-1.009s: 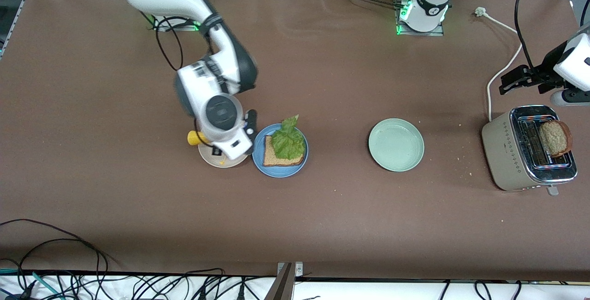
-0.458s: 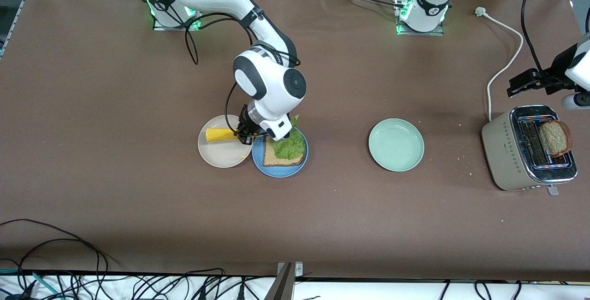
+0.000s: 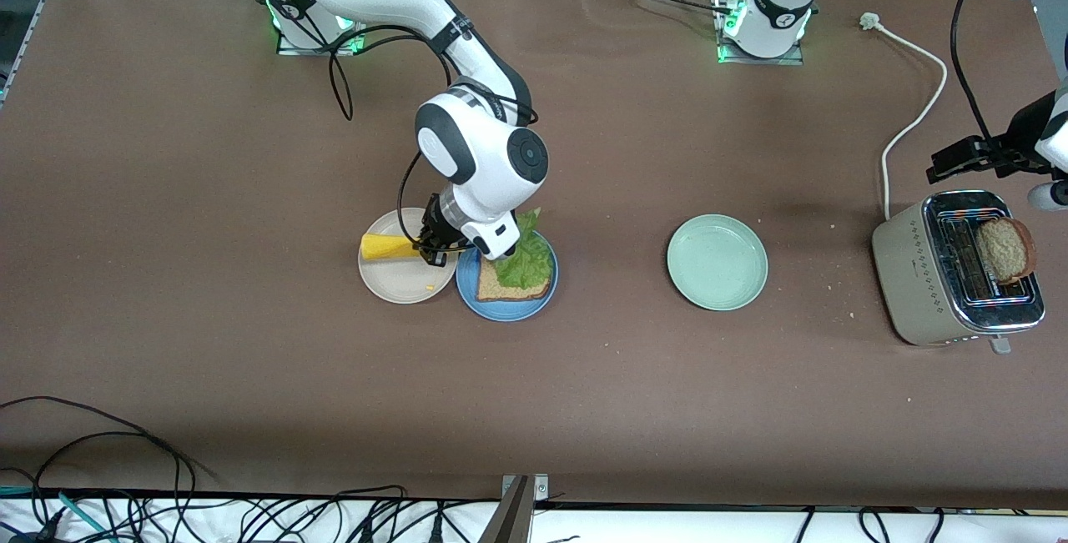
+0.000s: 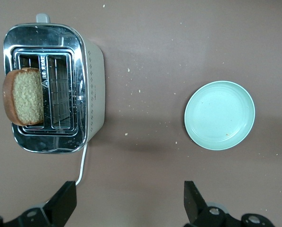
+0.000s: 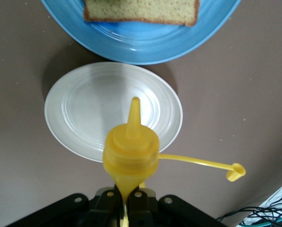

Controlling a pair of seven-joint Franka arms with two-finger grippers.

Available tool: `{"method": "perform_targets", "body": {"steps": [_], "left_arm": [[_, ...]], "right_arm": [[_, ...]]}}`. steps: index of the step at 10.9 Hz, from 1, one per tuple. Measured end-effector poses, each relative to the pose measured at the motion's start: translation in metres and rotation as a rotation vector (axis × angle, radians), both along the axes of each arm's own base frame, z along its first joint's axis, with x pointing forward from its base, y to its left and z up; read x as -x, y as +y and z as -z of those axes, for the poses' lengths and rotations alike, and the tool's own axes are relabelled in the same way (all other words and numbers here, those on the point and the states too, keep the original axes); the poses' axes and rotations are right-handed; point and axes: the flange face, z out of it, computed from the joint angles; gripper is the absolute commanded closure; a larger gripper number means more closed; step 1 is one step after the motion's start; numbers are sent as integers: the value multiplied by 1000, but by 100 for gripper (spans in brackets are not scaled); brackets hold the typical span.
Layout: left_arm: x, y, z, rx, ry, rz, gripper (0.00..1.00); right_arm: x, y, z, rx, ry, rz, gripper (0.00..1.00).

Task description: Make sandwich in blue plate with both arms

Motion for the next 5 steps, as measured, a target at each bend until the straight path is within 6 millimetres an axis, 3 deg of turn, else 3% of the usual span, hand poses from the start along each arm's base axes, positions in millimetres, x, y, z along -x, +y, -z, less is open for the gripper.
{"method": "perform_targets", "body": {"steps": [3, 5], "left_arm": [[-2, -1, 4, 1, 7, 1, 0], [-14, 7, 40, 2, 69, -10, 0]], "right_arm": [[-15, -21, -19, -79, 32, 76, 98], [-38, -61, -43, -226, 130, 133, 98]]}}
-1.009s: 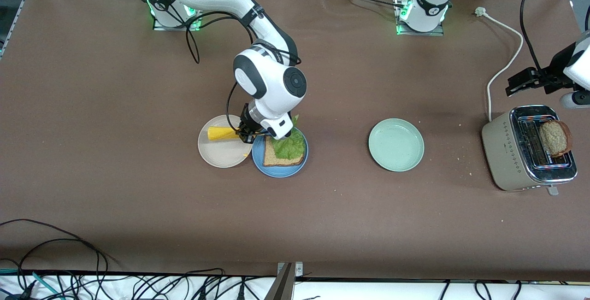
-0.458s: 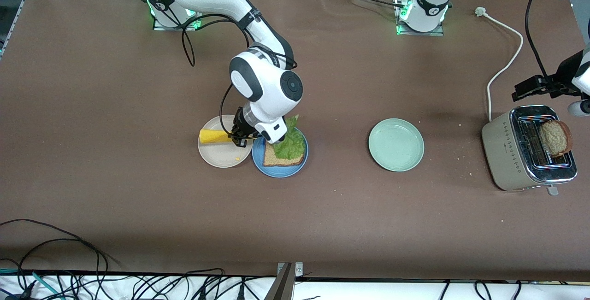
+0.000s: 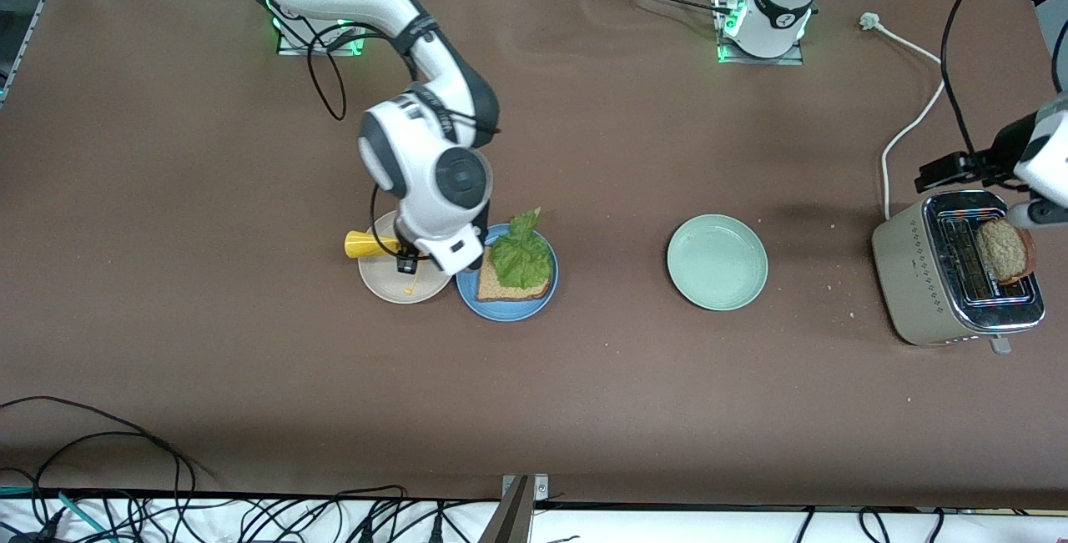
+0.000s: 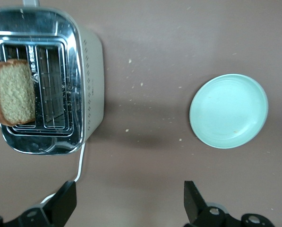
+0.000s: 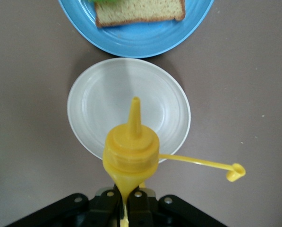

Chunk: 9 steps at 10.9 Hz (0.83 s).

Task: Make sandwich in blue plate with both arms
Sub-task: 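Return the bottle beside the white plate while the left gripper grasps toast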

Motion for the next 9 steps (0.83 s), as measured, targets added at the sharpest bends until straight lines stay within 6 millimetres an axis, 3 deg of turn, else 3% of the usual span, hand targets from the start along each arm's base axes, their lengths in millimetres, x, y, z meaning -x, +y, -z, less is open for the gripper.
{"method": "perform_targets", "body": {"steps": [1, 4, 6, 9], "left_arm": [[-5, 16, 17, 1, 23, -21, 0], [-9, 84, 44, 17, 33, -3, 0], [-13, 145, 66, 24, 3, 24, 0], [-15, 207, 113, 21, -18, 47, 0]], "right_arm": [[-14, -27, -13, -98, 48, 32, 98], [-56, -127, -42, -397, 158, 45, 98], [-64, -191, -48, -551, 256, 24, 98], [-64, -266, -51, -820, 366, -21, 98]]}}
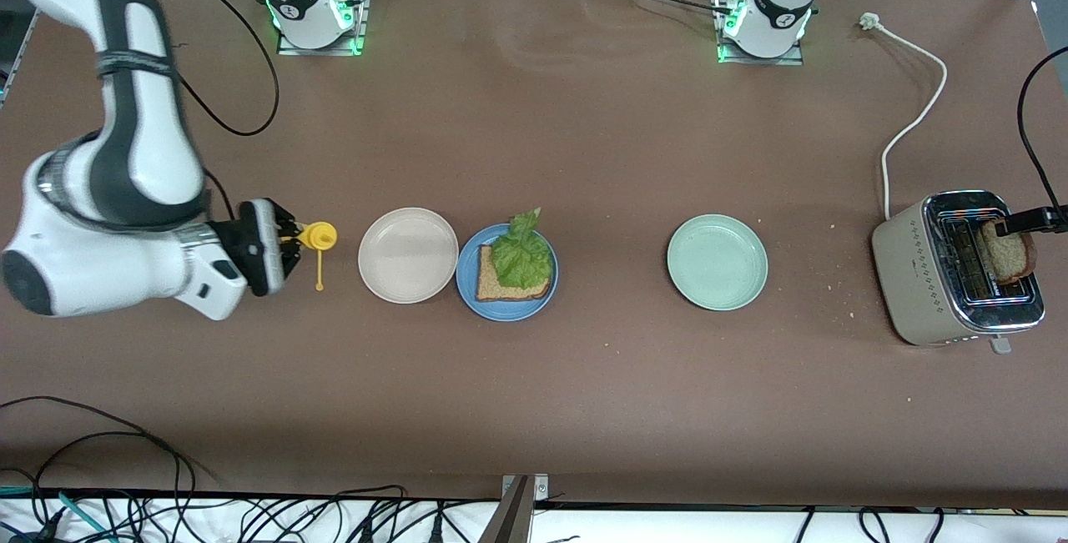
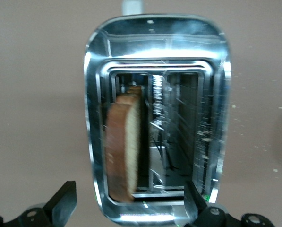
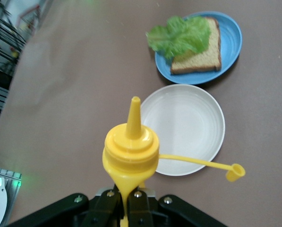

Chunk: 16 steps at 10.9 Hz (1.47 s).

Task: Make sandwich in blue plate with both arms
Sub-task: 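Return the bottle beside the white plate while the left gripper grasps toast, then lift the toast with the left gripper while the right gripper withdraws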

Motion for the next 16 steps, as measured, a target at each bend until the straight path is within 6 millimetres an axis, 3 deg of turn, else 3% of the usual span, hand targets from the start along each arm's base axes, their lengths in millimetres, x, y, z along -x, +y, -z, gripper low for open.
{"method": "perform_targets", "body": {"steps": [2, 3, 5, 6, 7, 12, 15, 16], "left_arm": [[-1, 14, 23, 0, 7, 16, 0], [-2, 17, 30, 1, 11, 14, 9], [-3, 19, 36, 3, 17, 13, 52], [-3, 19, 36, 2, 17, 15, 83], [-4, 19, 36, 1, 16, 17, 100], [-7, 16, 33, -9, 15, 31, 100], [-13, 17, 15, -44, 7, 61, 100], [-16, 16, -1, -47, 5, 77, 100]], "right_arm": [[2, -58, 10, -185, 0, -23, 98], [4, -82, 22, -273, -18, -37, 98], [8, -105, 60, -436, -64, -92, 98], [9, -108, 86, -513, -89, -132, 98], [11, -109, 111, -568, -102, -162, 98], [19, -116, 175, -675, -131, -239, 97], [26, -125, 210, -722, -124, -226, 94], [29, -126, 221, -740, -122, -220, 29]]}}
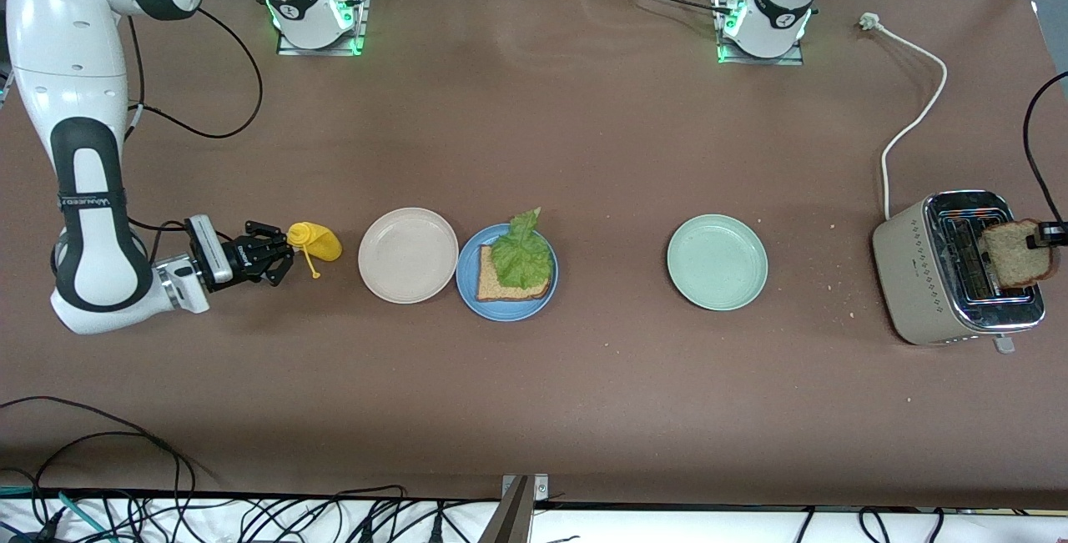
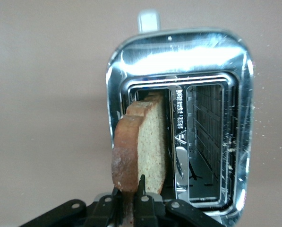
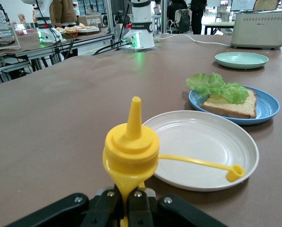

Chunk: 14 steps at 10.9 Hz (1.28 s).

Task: Make sandwich in blue plate with both arms
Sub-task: 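Lift the toast with the left gripper while the right gripper withdraws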

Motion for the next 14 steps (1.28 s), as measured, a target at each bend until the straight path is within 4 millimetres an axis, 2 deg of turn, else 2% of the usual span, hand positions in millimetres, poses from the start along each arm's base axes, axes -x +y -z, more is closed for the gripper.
{"method": "perform_targets", "body": {"steps": [1, 4, 5, 7, 8, 10, 11, 14], "left_arm": [[-2, -1, -19, 3, 2, 12, 100], [-1, -17, -85, 15, 10, 26, 100], [0, -24, -103, 16, 0, 36, 100], [0, -47, -130, 17, -28, 70, 100], [-4, -62, -135, 25, -36, 97, 100], [-17, -102, -135, 49, -44, 165, 100], [-22, -118, -136, 54, -46, 192, 100], [-34, -173, -134, 60, -39, 276, 100]], "right_arm": [[1, 1, 4, -19, 7, 6, 0], [1, 1, 8, -68, 18, 39, 0], [2, -6, 11, -85, 23, 62, 0], [0, -22, 6, -87, 21, 89, 0], [-3, -30, 0, -68, 24, 103, 0], [-12, -54, -21, 21, 53, 152, 0], [-13, -64, -38, 66, 87, 178, 0], [-17, -77, -113, 269, 220, 268, 0]]}}
